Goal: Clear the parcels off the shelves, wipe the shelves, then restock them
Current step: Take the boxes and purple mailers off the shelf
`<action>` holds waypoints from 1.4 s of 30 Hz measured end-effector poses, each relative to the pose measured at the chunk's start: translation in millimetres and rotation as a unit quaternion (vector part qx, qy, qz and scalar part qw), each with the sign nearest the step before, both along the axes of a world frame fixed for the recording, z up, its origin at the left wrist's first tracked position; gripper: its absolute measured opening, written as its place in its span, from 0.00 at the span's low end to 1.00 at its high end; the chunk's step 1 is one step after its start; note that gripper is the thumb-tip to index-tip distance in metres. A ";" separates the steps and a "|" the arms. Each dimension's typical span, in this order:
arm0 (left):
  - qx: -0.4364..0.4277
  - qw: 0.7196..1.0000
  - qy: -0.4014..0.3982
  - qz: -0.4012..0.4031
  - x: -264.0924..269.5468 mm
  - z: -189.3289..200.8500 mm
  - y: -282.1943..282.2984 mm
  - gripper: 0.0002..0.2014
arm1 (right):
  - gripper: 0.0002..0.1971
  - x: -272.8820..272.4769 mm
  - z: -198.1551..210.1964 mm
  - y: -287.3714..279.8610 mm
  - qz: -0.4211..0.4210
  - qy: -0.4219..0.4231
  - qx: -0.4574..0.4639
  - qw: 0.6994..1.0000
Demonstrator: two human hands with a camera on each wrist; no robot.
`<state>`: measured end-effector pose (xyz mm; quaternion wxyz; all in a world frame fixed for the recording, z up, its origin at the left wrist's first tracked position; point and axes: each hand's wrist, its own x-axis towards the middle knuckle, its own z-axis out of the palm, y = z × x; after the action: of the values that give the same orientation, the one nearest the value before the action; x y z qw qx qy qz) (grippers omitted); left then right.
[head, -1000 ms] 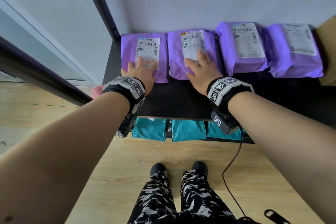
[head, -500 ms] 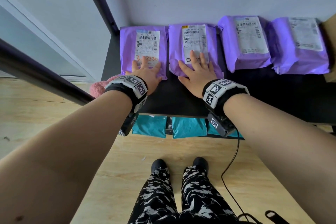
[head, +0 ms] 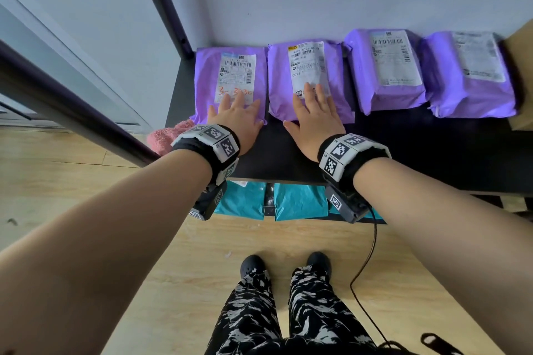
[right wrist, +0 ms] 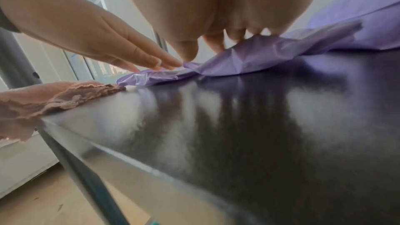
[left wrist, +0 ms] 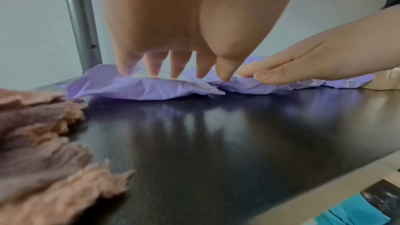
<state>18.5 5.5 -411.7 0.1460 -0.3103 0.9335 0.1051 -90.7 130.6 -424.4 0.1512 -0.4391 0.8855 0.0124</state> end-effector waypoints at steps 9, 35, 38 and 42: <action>-0.003 0.997 0.026 -0.078 -28.1 24.1 23.0 0.27 | 0.29 -23.8 29.7 29.5 -0.062 0.004 -0.095 0.994; -0.034 0.989 0.060 -0.133 -172.4 31.2 178.1 0.28 | 0.33 -154.5 39.5 194.9 -0.139 0.026 -0.059 0.988; -0.036 0.992 0.048 -0.111 -177.9 28.7 189.5 0.30 | 0.35 -162.0 35.4 206.0 -0.102 0.017 -0.036 0.994; -0.047 0.994 0.022 -0.097 -181.8 34.2 196.6 0.30 | 0.35 -170.4 34.6 211.6 -0.081 -0.005 -0.043 0.996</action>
<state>-163.3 202.1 -377.5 0.1206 -0.2225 0.9660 0.0529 -261.2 342.2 -389.8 0.1370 -0.3718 0.9172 -0.0405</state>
